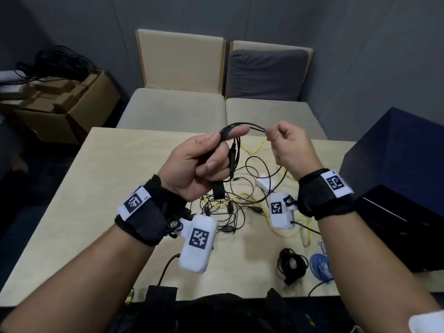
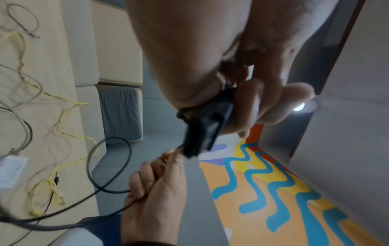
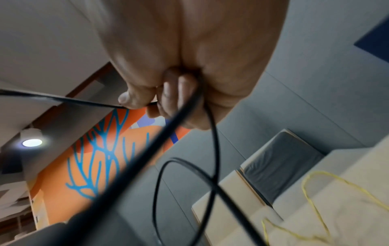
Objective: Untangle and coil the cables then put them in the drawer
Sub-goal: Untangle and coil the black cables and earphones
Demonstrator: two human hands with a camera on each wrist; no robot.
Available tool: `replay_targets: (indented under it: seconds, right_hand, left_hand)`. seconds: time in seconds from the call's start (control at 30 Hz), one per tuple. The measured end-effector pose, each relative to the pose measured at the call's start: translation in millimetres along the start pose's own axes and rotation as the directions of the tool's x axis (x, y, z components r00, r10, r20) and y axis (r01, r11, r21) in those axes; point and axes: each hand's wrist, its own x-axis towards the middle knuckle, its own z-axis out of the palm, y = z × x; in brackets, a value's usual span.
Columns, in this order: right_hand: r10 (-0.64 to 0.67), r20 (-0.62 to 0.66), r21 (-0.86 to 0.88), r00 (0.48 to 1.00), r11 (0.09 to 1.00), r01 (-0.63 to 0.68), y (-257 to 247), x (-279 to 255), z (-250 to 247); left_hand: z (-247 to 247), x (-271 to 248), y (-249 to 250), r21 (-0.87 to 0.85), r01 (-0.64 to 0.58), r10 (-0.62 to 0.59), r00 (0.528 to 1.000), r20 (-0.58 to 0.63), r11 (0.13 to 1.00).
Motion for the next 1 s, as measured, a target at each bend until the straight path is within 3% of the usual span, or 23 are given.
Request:
replay_targets:
  seconds: [0.17, 0.3, 0.37, 0.53, 0.7, 0.83, 1.0]
  right_hand:
    - [0.11, 0.02, 0.203, 0.994, 0.973, -0.111, 17.9, -5.2, 14.0]
    - [0.218, 0.056, 0.449, 0.974, 0.866, -0.22, 27.0, -10.1, 17.7]
    - [0.263, 0.109, 0.478, 0.959, 0.832, -0.282, 34.1, -14.9, 20.8]
    - [0.23, 0.277, 0.281, 0.933, 0.909, -0.307, 45.3, -37.6, 35.1]
    - [0.212, 0.397, 0.106, 0.893, 0.956, -0.274, 43.2, -57.1, 35.7]
    - [0.191, 0.487, -0.093, 0.852, 0.982, -0.166, 25.8, -62.7, 33.7]
    - [0.201, 0.573, -0.22, 0.794, 0.972, -0.087, 6.7, -69.1, 29.0]
  left_hand:
    - [5.1, 5.0, -1.7, -0.089, 0.003, -0.008, 0.999, -0.05, 0.996]
    - [8.9, 13.6, 4.4, -0.079, -0.1, 0.08, 0.971, -0.225, 0.992]
    - [7.6, 19.5, 13.5, -0.103, -0.155, 0.121, 0.953, -0.278, 0.983]
    - [-8.4, 33.6, 34.9, -0.089, -0.36, 0.293, 0.86, -0.417, 0.929]
    - [-21.8, 38.4, 49.6, 0.128, -0.483, 0.479, 0.728, -0.49, 0.866]
    - [-27.9, 42.7, 39.4, 0.39, -0.462, 0.605, 0.623, -0.495, 0.796]
    - [-41.9, 42.6, 22.2, 0.678, -0.284, 0.681, 0.588, -0.436, 0.678]
